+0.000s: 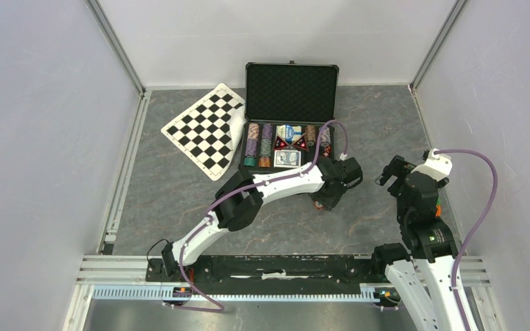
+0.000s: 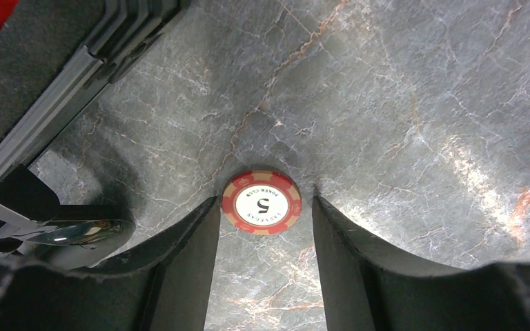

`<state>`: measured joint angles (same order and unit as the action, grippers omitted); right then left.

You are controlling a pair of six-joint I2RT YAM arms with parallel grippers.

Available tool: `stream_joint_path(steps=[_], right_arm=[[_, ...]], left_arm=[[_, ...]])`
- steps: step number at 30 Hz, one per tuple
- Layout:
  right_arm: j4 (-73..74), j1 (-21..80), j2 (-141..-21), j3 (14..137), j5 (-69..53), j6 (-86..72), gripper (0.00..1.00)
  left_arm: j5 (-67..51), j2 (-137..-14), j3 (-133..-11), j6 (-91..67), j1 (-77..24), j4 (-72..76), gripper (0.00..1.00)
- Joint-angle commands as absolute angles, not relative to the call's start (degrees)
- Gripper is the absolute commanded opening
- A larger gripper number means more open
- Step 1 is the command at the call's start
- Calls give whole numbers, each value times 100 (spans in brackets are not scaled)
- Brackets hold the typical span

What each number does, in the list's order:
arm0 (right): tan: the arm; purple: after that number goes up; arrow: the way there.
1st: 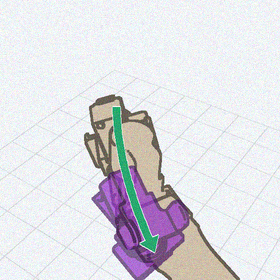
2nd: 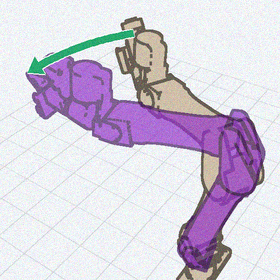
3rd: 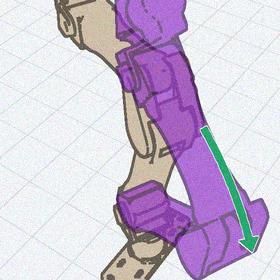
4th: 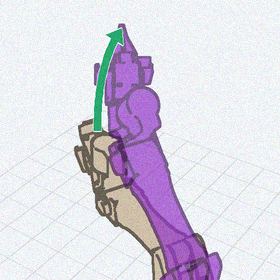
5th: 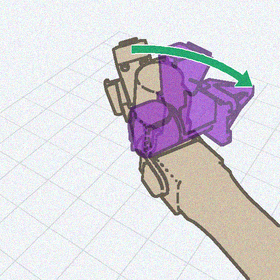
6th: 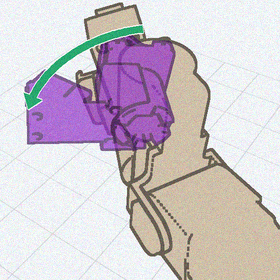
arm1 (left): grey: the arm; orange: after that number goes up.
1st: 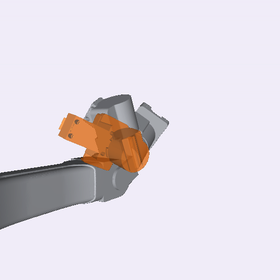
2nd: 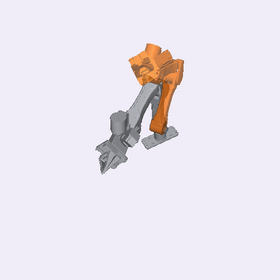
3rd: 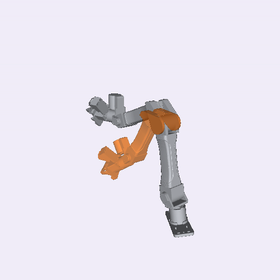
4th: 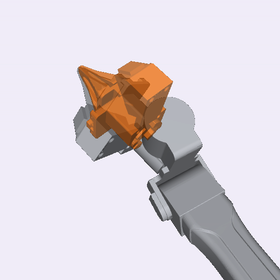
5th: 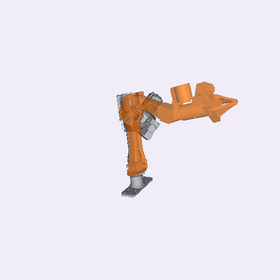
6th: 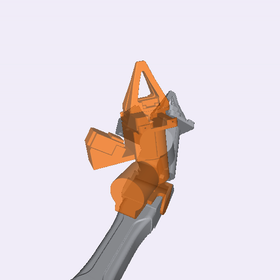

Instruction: Pack up texas hold em set

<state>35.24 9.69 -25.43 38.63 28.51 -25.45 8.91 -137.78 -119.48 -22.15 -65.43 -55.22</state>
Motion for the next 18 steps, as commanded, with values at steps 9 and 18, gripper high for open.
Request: stream_joint_path(steps=[9, 18], right_arm=[[3375, 974, -2498, 3876, 2761, -2546, 98], [3377, 1003, -2500, 3905, 2801, -2512, 98]], left_arm=[[971, -14066, -12162, -2152, -6638, -5679, 53], [656, -14191, -12173, -2109, -6578, -5827, 59]])
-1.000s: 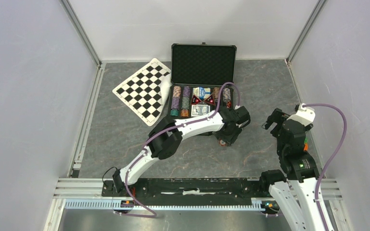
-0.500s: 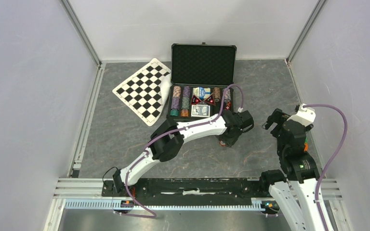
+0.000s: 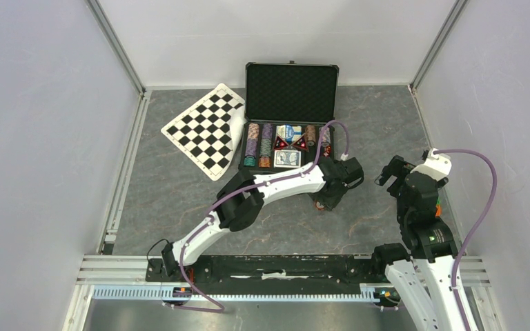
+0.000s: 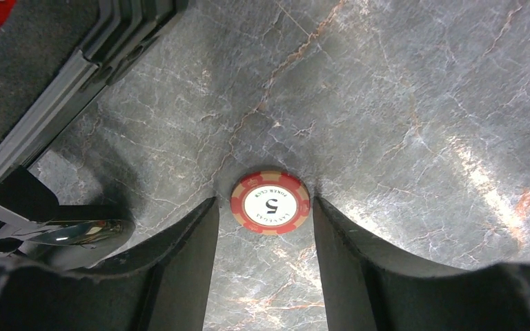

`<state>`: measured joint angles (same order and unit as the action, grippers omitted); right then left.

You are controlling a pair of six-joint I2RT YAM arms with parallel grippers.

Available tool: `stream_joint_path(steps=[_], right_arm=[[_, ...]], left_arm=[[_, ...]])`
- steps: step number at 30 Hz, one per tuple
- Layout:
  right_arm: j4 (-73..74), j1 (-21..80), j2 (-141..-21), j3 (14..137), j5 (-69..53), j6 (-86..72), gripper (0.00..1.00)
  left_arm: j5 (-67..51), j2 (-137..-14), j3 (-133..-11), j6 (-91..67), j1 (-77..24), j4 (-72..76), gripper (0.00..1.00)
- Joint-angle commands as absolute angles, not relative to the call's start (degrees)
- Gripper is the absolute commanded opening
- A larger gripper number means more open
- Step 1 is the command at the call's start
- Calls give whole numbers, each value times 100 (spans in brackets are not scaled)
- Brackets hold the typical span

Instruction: Pack up texas hold em set

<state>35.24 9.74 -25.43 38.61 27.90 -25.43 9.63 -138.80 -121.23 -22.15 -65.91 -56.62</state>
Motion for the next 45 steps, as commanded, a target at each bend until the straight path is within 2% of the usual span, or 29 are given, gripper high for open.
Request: stream_joint_path(steps=[1, 11, 17, 19, 33, 45], right_arm=[[3375, 1004, -2498, 3905, 2808, -2506, 98], [3376, 1010, -2504, 3902, 2784, -2509, 98], [3375, 1011, -2504, 3911, 2786, -2494, 98], [3373, 1015, -2502, 3920, 2785, -2496, 98], [3377, 1003, -2578, 3956, 2792, -2508, 98], [3327, 1014, -2697, 3946, 2712, -2514, 98]], left_arm=[[556, -14210, -12177, -2101, -6567, -5819, 58], [274, -14225, -12134, -2067, -6516, -5821, 50], [546, -14154, -12041, -2088, -6510, -5824, 36], [503, -14128, -12042, -2053, -6506, -5818, 34], [141, -13041, -11667, -1921, -6276, -5502, 35], [496, -12420, -11417, -1787, -6048, -5629, 35]])
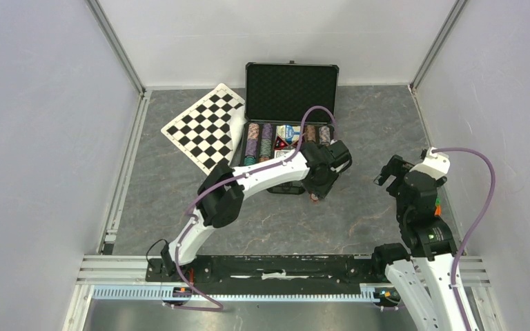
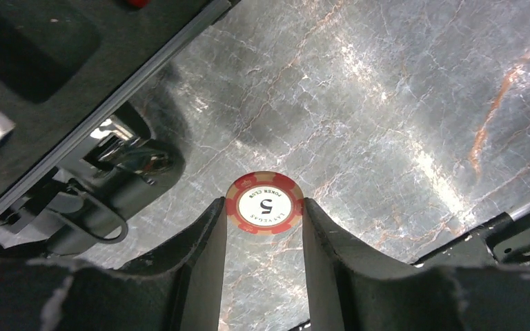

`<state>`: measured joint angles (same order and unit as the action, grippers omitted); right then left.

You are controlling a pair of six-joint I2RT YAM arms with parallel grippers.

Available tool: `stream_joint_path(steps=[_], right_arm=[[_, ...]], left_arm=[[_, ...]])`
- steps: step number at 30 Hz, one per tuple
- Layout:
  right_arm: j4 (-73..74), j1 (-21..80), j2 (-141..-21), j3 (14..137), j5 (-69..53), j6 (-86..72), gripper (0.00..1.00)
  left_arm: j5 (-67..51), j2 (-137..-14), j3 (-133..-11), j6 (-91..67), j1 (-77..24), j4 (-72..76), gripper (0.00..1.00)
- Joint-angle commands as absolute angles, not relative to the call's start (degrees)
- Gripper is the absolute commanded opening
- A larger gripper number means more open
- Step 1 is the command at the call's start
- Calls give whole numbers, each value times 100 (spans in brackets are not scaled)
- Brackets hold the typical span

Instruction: Pack up texas hold em set

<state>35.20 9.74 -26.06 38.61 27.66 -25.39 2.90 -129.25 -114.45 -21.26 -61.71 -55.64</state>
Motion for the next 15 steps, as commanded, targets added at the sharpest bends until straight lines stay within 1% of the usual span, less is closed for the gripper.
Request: stream_joint_path(steps=[1, 11, 15], right_arm=[[3327, 1011, -2710, 3946, 2714, -2520, 98], [3294, 1010, -2733, 3929, 2678, -2510, 98], [3148, 1011, -2837, 3874, 2287, -2379, 98]], left_arm=[[592, -12380, -11419, -1757, -5995, -5673, 35], [1023, -11901, -11422, -1428, -5022, -5832, 35], [1162, -11902, -11420, -1333, -4621, -5834, 35]])
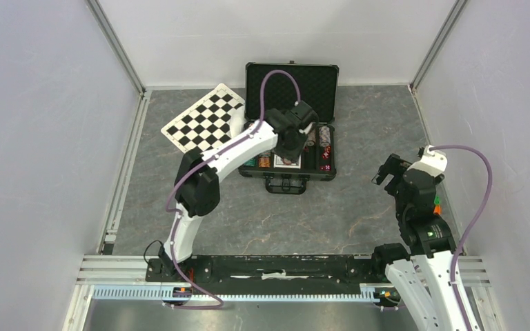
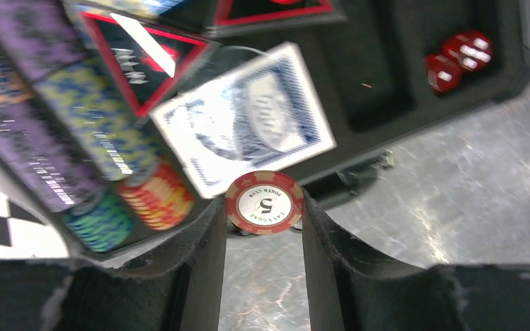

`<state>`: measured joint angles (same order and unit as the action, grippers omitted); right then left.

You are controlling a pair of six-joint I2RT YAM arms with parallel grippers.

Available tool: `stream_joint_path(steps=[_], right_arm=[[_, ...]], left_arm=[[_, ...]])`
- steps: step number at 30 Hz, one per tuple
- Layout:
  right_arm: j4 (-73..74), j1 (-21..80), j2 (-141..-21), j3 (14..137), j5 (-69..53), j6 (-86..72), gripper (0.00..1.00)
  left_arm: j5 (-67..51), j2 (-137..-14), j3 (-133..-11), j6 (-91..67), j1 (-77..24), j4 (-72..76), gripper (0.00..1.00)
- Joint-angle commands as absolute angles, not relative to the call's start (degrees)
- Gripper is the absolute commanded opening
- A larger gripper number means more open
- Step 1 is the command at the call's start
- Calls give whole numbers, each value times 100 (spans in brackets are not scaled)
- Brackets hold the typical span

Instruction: Pack up texas hold em set

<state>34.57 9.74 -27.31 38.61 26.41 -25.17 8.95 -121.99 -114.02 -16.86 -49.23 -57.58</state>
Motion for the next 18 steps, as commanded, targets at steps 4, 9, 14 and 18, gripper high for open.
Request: stream_joint_path(steps=[4, 9, 14, 18], right_arm=[[2946, 1012, -3041, 3742, 1701, -2281, 97], [2752, 1011, -3246, 3606, 1371, -2270, 96], [2664, 1006, -3374, 3525, 1207, -2263, 96], [2548, 1009, -3479, 3470, 975, -2199, 96]], left_arm=[[1199, -11931, -11389, -1244, -4277, -5667, 34], [1240, -12122, -11466, -1161, -3955, -5611, 34], [1245, -12406, -11500, -1151, -3724, -5601, 34], [1102, -12484, -11421, -1143, -3667, -5544, 35]])
